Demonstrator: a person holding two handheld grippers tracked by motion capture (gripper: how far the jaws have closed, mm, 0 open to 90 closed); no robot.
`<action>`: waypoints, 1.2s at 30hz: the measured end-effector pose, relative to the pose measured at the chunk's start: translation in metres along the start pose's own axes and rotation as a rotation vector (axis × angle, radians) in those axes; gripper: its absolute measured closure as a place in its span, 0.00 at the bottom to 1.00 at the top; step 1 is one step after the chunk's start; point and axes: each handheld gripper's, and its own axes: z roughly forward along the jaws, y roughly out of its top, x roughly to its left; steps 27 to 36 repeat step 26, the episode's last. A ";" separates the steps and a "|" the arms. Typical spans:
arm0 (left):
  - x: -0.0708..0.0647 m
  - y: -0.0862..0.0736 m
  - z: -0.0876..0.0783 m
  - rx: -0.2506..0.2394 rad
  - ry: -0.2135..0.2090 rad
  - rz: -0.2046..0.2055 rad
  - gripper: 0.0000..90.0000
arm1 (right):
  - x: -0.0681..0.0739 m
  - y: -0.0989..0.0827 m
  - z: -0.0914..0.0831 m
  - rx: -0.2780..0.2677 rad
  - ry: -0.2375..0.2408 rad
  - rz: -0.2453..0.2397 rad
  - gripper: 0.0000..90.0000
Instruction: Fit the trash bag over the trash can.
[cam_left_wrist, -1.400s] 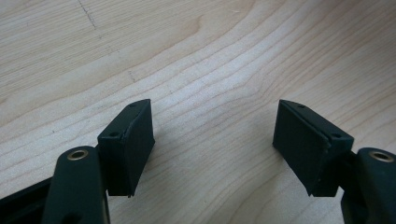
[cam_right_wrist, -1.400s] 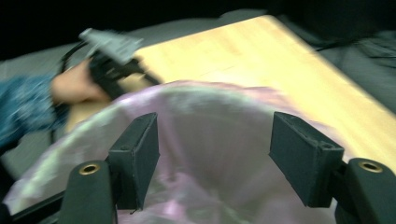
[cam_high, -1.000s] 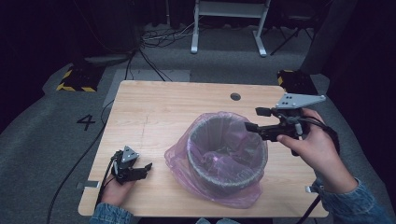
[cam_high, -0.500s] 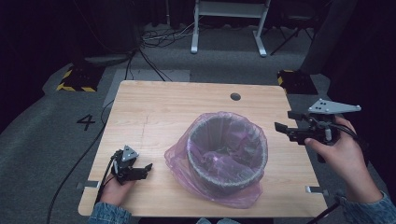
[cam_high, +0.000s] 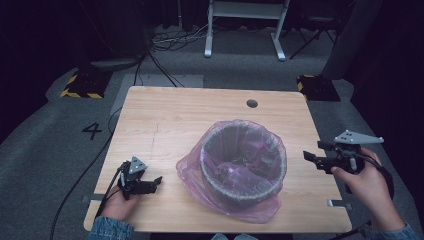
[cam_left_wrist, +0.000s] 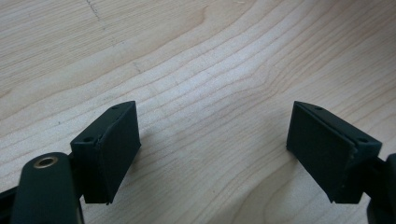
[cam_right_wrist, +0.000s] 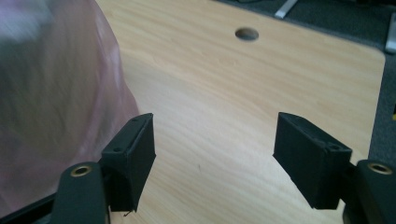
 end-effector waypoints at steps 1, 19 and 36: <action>0.000 0.000 0.000 -0.001 -0.001 0.000 0.19 | -0.001 -0.006 0.002 0.008 -0.003 0.007 0.32; 0.000 -0.001 -0.001 0.000 0.003 -0.001 0.18 | -0.009 -0.106 0.051 0.067 -0.076 0.081 0.31; -0.001 -0.001 -0.001 0.002 0.021 -0.021 0.17 | -0.011 -0.129 0.066 0.072 -0.116 0.091 0.26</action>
